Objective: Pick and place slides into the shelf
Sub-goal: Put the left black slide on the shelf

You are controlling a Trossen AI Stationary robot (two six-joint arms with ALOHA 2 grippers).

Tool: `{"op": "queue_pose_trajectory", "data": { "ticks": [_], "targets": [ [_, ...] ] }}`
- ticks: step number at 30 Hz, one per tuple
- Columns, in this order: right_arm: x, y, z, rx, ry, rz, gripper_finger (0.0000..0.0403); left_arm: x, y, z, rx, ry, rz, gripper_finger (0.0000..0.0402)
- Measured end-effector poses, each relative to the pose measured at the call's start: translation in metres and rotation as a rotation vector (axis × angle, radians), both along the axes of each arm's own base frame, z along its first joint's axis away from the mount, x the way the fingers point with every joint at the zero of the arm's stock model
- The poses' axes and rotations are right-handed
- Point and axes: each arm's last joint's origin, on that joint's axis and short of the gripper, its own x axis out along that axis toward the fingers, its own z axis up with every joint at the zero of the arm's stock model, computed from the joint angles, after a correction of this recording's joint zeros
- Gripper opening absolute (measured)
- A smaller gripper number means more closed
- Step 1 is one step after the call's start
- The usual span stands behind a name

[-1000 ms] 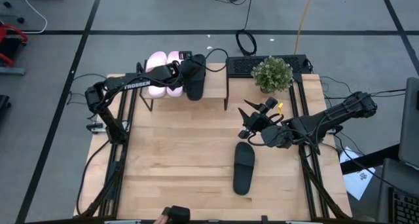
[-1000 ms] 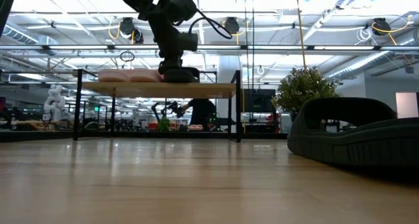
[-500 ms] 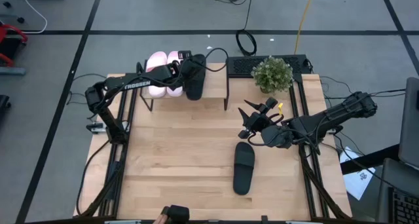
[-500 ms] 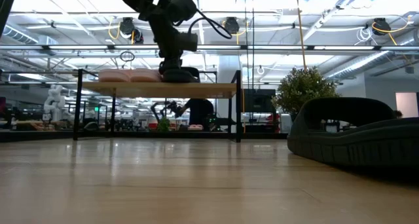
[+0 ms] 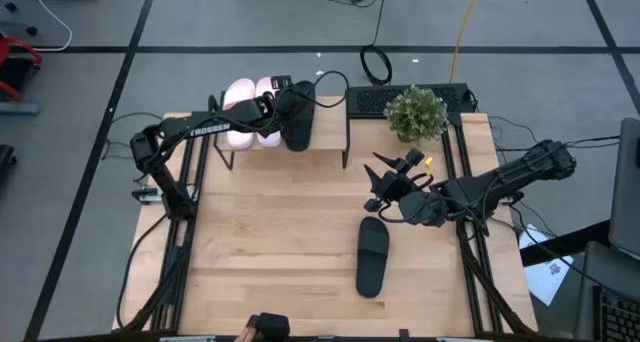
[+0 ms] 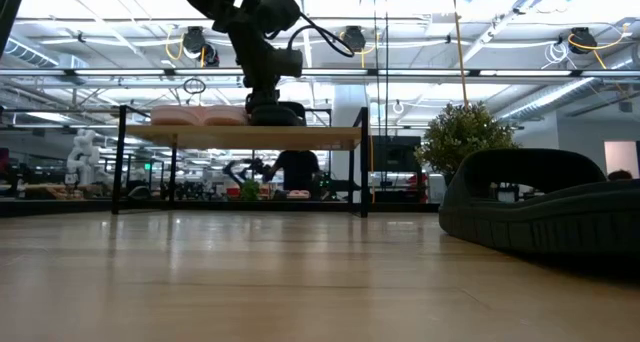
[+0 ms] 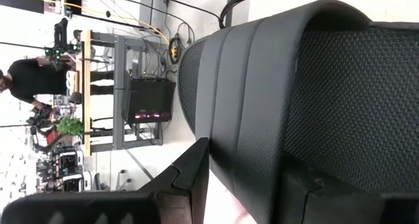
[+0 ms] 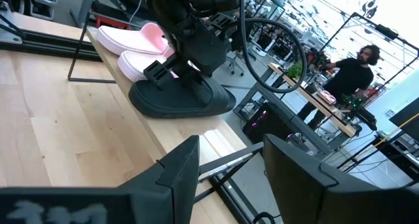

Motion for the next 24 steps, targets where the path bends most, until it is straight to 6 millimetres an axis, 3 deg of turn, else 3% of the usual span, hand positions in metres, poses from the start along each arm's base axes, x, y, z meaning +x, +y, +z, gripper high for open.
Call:
{"op": "queue_pose_trajectory", "data": {
  "ticks": [24],
  "targets": [
    [0.0, 0.0, 0.0, 0.0, 0.0, 0.0, 0.016, -0.0004, -0.0001, -0.0003, -0.008, -0.017, 0.018, 0.0125]
  ]
}}
